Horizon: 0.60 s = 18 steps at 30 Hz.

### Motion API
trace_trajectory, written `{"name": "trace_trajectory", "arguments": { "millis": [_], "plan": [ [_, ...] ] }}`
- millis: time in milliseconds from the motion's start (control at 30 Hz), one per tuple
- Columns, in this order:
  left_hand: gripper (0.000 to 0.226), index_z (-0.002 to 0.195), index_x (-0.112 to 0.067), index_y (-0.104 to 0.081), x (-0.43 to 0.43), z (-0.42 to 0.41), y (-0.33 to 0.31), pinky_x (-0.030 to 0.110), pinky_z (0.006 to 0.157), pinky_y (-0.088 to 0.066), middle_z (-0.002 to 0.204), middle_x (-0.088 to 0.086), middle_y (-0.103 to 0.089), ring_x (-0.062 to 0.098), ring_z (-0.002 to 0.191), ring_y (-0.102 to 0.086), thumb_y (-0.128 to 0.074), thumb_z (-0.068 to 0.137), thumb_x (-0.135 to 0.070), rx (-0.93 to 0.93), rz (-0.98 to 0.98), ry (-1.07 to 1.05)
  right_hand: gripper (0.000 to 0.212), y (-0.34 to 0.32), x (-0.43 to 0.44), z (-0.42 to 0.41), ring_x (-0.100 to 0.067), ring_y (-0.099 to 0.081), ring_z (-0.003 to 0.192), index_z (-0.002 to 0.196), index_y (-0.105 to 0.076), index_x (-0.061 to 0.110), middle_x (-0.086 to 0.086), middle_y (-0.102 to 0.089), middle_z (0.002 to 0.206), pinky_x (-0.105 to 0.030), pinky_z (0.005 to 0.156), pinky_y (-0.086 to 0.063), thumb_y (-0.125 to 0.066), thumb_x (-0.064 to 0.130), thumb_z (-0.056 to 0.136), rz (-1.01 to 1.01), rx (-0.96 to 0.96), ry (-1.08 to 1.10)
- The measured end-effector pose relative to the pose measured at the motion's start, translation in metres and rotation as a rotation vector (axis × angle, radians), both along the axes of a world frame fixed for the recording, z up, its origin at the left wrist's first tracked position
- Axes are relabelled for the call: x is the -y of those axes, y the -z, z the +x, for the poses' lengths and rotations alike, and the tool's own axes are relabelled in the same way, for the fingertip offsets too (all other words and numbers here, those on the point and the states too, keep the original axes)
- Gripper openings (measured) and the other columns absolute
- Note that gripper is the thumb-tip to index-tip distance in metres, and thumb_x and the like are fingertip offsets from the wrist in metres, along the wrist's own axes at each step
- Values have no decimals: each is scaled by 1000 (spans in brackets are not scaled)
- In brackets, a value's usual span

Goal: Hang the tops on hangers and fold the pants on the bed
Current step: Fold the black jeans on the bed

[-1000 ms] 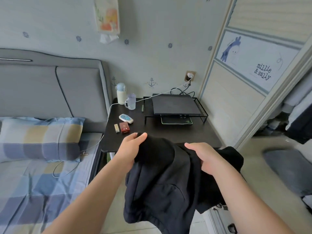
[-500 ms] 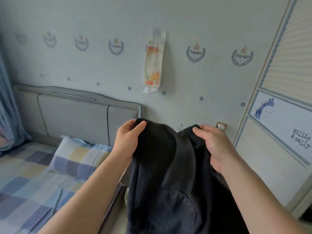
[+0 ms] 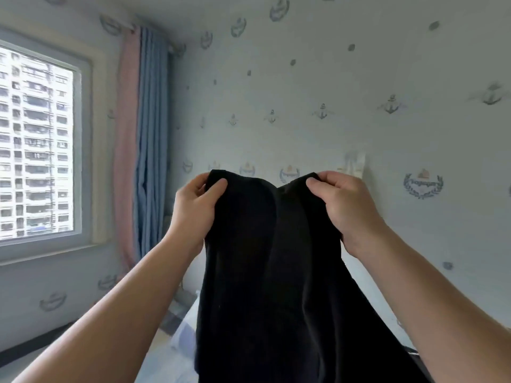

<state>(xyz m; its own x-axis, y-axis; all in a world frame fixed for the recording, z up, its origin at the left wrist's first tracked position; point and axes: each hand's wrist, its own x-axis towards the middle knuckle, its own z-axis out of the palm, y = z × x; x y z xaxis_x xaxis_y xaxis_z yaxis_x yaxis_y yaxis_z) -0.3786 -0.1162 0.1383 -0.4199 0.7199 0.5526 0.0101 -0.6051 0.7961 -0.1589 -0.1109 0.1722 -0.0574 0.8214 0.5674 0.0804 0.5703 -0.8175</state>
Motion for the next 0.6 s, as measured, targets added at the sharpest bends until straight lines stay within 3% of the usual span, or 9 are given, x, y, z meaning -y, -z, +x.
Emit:
{"name": "trace_trajectory", "arguments": {
  "millis": [133,333,500,600],
  "plan": [
    [10,102,-26,-72,18,-71,-33,26,74,-59,93,-7,-77,12,89,-74,-65,97,-23,-64,75,-168,16,-25,-2,-70,-29,-72,94,90,-76,12,-13,-75,95,-44,90,-56,-62,18,97,61,8,-111],
    [11,100,-25,-71,45,-186,-71,27,70,-57,96,1,-75,19,92,-73,-63,97,-17,-183,100,-353,16,-39,1,-193,-18,-67,80,90,-75,12,-15,-74,96,-34,78,-54,-62,17,97,93,-29,-265],
    [12,94,-25,-70,73,-277,-96,43,86,-59,100,7,-73,27,97,-70,-61,96,-16,-274,78,-487,15,-39,15,-291,-11,-68,76,92,-75,15,-6,-75,87,-24,68,-55,-61,17,97,107,-49,-380],
    [10,94,-25,-68,90,-328,-100,44,84,-58,100,8,-72,28,97,-69,-60,95,-18,-298,29,-534,16,-27,26,-347,-8,-69,72,90,-73,16,1,-74,80,-18,59,-52,-60,14,98,107,-24,-465]
  ]
}}
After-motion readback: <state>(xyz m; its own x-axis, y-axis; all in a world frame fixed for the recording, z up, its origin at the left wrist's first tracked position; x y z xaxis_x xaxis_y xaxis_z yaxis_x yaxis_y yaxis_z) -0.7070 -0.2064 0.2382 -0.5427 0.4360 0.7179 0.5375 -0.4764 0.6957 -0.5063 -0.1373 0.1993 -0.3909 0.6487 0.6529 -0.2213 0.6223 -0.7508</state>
